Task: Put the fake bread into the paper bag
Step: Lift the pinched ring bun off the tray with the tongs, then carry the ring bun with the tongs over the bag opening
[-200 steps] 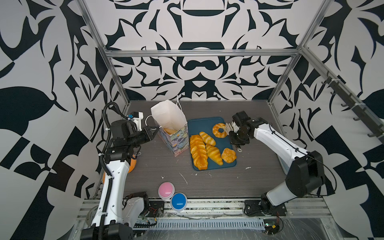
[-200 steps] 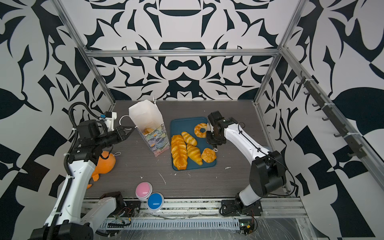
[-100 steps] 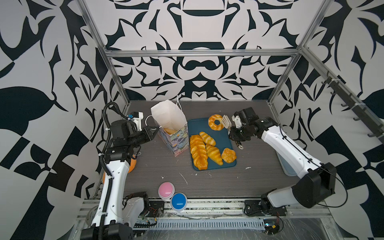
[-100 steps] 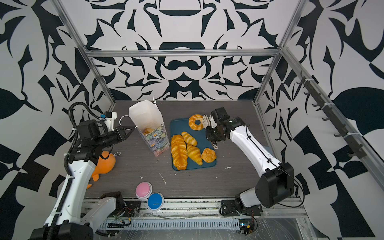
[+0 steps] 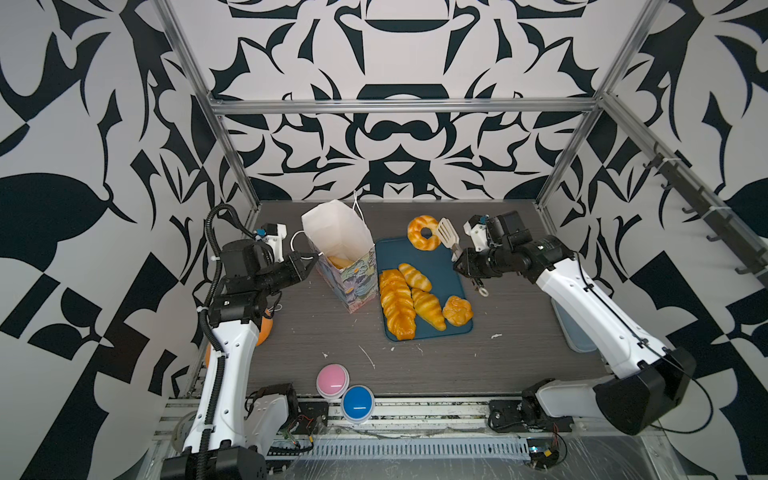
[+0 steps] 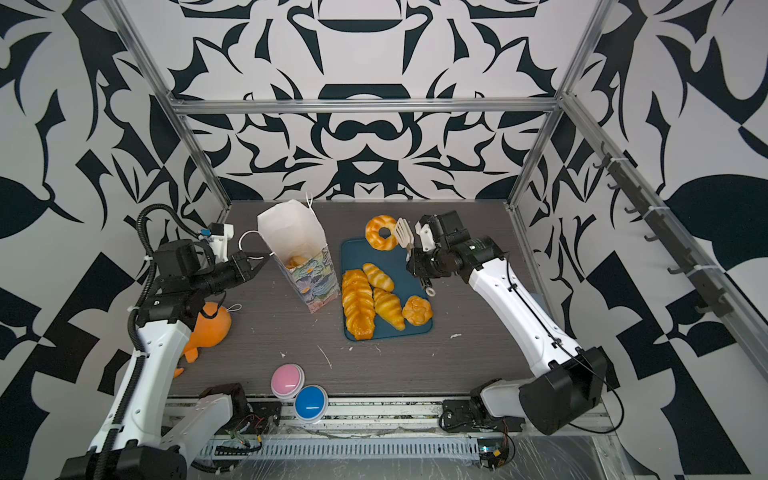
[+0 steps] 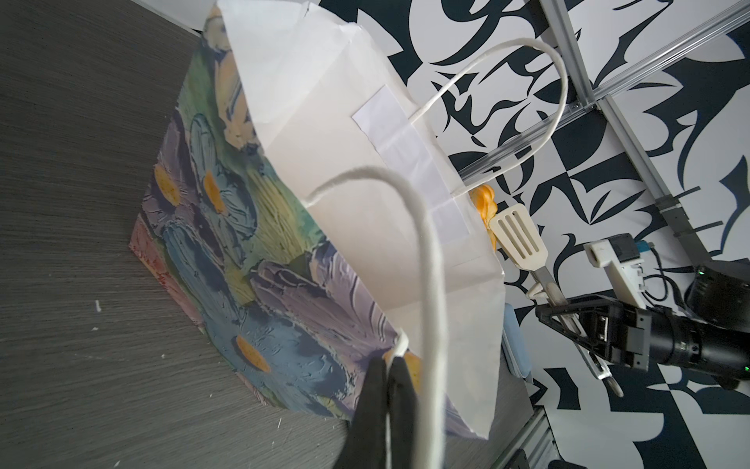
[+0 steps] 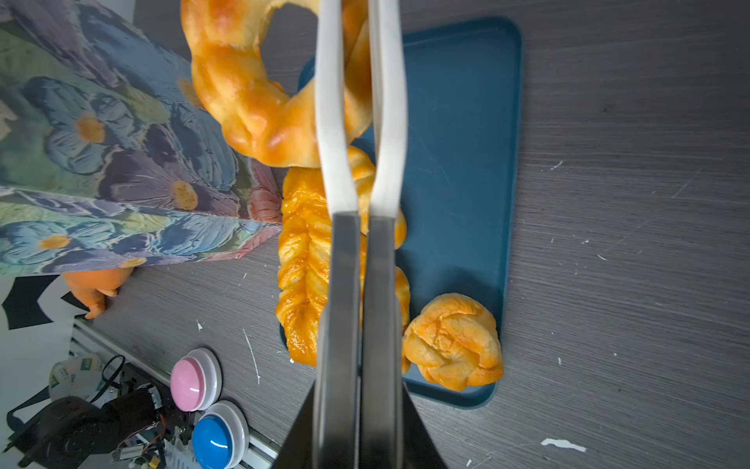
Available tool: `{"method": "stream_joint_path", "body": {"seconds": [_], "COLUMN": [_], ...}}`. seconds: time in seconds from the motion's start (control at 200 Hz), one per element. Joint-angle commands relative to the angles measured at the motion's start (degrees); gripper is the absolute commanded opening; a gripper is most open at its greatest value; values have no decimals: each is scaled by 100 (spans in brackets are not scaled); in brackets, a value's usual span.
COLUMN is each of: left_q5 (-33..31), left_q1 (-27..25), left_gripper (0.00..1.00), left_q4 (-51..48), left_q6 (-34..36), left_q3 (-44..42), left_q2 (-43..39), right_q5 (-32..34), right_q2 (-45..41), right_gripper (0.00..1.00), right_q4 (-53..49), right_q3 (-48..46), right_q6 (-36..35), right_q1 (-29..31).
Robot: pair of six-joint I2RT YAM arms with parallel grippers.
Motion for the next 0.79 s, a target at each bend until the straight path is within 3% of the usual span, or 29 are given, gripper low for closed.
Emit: {"method": "stream_joint_path", "body": {"seconds": [0.0, 0.79], "left_q5": [-5, 10], "left_q1": [20, 20], "left_gripper": [0, 0], "left_q4": [-88, -70], "left_q6": [29, 3], "left_q3": [18, 15], "left_q2": [-40, -10], "right_q5": [-211, -396], "right_q2": [-297, -464], "right_gripper": [25, 26], "right_q4": [322, 768], "right_q3": [414, 1031], "right_q6": [-89, -35], "right_q1": [96, 997]}}
